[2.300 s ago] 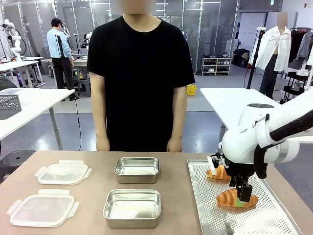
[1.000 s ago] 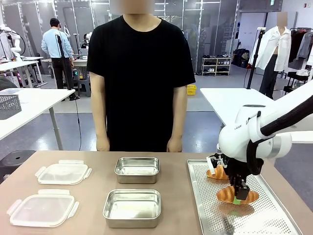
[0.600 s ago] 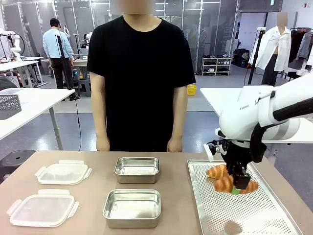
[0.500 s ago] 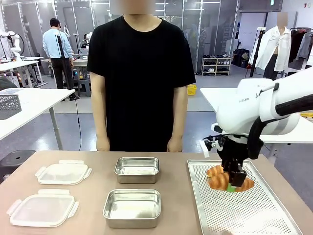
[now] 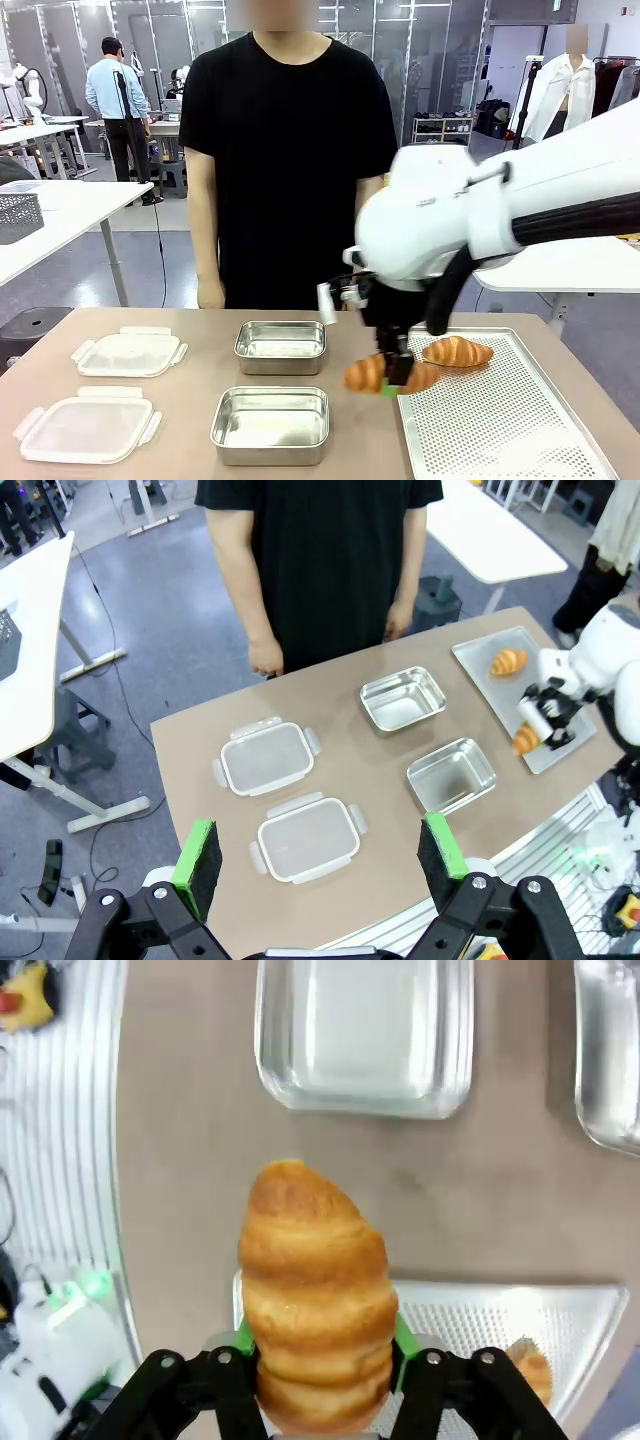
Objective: Place the bread into the airtight container.
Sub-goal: Pick up a Butter Roll and place it into an empty Airtight Container.
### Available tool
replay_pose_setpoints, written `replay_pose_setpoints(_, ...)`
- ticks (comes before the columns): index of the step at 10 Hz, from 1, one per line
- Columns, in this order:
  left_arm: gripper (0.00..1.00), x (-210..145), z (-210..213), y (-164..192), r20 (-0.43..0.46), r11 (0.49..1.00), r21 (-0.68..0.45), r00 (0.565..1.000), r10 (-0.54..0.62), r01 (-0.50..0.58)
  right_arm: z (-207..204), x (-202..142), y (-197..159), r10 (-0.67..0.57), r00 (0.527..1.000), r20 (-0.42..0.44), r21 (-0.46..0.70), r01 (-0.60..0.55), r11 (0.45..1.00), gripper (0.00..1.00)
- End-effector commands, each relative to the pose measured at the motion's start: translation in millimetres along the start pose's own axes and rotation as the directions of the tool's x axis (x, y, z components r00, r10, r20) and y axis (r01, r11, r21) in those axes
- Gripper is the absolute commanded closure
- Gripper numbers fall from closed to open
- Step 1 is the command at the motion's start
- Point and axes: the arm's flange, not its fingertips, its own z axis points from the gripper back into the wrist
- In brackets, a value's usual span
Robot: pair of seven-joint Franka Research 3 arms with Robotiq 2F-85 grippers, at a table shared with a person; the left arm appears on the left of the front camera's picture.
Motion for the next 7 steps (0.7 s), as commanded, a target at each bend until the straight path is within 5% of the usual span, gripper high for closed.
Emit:
replay_pose_setpoints(1,0.00,0.7,0.4,0.2,0.001,1.000,-0.001,1.000,-0.001,0.001,-7.8,38.9,-12.9,-0.011,1.000,0.014,0.014,0.011,1.000,0.51)
replay_pose_setpoints(7,0.00,0.7,0.4,0.2,0.001,1.000,-0.001,1.000,-0.001,0.001,-56.8,147.7,-20.8,-0.048,0.998,0.028,0.029,0.048,0.998,0.51)
